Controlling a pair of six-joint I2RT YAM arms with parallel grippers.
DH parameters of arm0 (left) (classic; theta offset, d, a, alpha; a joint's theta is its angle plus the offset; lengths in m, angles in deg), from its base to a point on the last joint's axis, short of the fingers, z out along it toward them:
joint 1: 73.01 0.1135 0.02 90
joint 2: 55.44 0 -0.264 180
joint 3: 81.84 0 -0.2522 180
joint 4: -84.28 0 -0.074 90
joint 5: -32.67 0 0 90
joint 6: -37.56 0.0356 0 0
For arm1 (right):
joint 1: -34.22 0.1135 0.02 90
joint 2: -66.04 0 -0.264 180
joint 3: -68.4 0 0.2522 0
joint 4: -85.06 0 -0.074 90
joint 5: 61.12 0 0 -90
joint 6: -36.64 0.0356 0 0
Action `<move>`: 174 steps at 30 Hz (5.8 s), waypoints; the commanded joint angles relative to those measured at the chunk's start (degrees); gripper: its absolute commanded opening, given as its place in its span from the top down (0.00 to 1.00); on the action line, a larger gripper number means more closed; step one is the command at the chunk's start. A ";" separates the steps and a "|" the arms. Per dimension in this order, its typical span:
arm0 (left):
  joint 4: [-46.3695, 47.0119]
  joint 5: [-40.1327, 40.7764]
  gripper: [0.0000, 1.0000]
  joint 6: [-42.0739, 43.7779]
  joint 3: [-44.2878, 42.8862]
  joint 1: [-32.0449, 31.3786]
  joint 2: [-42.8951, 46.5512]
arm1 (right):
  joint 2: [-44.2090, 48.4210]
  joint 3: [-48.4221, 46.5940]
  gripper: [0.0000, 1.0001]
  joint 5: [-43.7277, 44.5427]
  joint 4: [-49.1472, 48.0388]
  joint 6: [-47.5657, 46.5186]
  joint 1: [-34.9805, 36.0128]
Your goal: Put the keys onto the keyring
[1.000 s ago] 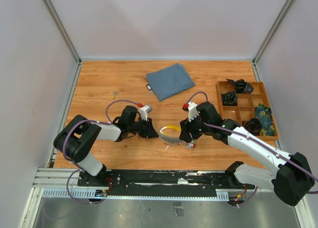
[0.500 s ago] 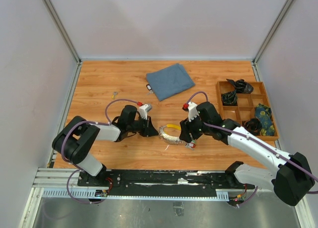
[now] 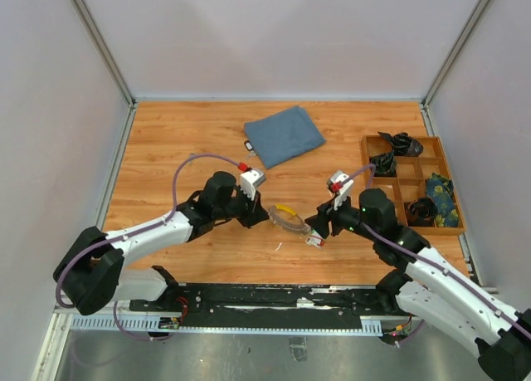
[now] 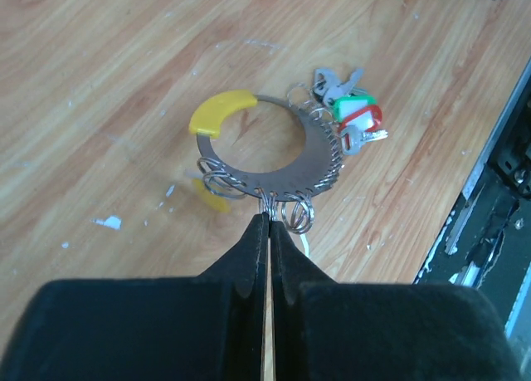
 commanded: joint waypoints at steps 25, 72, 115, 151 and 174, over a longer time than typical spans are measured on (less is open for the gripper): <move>-41.19 11.84 1.00 26.40 -35.73 -20.92 4.58 | 15.35 -4.05 0.58 -25.48 -9.25 -16.38 0.56; -49.46 22.45 0.99 28.00 -47.63 -33.80 0.60 | 14.98 -10.66 0.43 -6.61 10.67 -20.19 7.02; -51.93 18.00 0.95 27.57 -54.01 -35.99 3.05 | 8.40 2.95 0.92 -7.34 -24.66 -8.57 6.99; -22.08 17.78 0.63 10.25 -33.74 -35.99 20.69 | 15.02 -8.33 0.88 -20.10 -21.44 -52.07 7.00; 3.35 7.46 0.79 2.28 -18.84 -35.99 20.66 | 16.10 -7.42 0.88 -19.84 -18.98 -47.92 6.95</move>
